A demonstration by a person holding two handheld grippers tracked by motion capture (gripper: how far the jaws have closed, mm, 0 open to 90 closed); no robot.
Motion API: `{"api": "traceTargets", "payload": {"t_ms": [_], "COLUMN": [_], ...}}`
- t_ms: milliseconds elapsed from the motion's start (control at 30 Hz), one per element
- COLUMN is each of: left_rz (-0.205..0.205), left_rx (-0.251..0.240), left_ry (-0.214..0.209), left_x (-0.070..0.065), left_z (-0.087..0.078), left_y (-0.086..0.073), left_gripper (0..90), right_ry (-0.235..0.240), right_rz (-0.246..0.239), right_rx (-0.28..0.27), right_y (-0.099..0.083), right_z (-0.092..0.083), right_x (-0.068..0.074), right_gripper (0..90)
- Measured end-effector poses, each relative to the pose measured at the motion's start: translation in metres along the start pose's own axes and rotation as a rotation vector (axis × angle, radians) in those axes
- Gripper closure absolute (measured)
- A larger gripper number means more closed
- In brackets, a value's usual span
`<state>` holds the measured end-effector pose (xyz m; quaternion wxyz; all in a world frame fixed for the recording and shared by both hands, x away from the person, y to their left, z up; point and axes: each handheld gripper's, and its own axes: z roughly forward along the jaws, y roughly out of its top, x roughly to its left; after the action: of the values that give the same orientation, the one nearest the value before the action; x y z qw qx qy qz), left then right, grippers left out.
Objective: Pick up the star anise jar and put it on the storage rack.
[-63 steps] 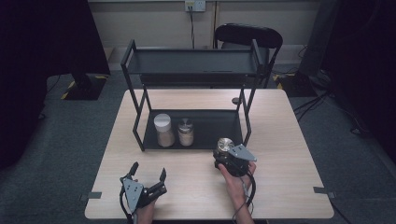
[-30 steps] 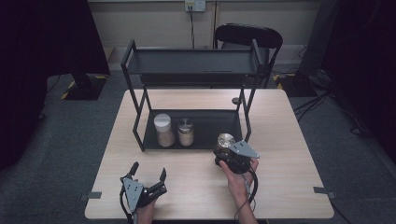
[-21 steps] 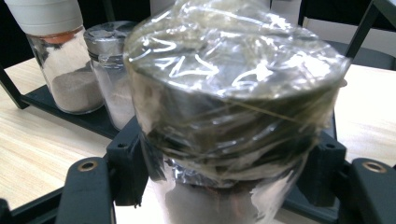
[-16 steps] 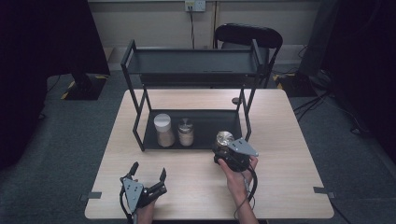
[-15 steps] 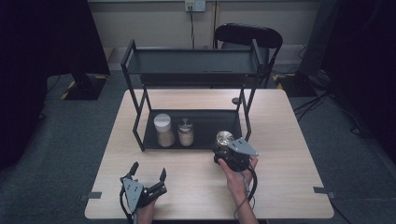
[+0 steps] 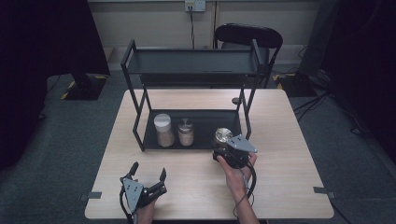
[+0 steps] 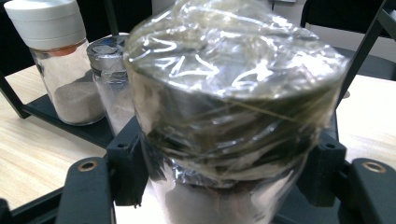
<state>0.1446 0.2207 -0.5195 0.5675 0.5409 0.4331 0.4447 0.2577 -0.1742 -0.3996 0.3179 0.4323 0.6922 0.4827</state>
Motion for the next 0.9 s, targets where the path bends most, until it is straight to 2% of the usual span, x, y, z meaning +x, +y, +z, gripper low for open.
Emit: {"api": "traceTargets", "payload": {"t_ms": [333, 900], "left_rz": [0.000, 0.001], "left_rx": [0.002, 0.001], "left_ry": [-0.001, -0.002], "left_x": [0.000, 0.000], "left_z": [0.000, 0.000], "left_y": [0.000, 0.000], "left_gripper": [1.5, 1.5], "right_ry": [0.019, 0.017], "right_rz": [0.002, -0.009], "right_rx": [-0.010, 0.010], "right_y": [0.002, 0.012], "right_z": [0.005, 0.023], "right_x": [-0.005, -0.001], "right_gripper": [31.4, 31.4]}}
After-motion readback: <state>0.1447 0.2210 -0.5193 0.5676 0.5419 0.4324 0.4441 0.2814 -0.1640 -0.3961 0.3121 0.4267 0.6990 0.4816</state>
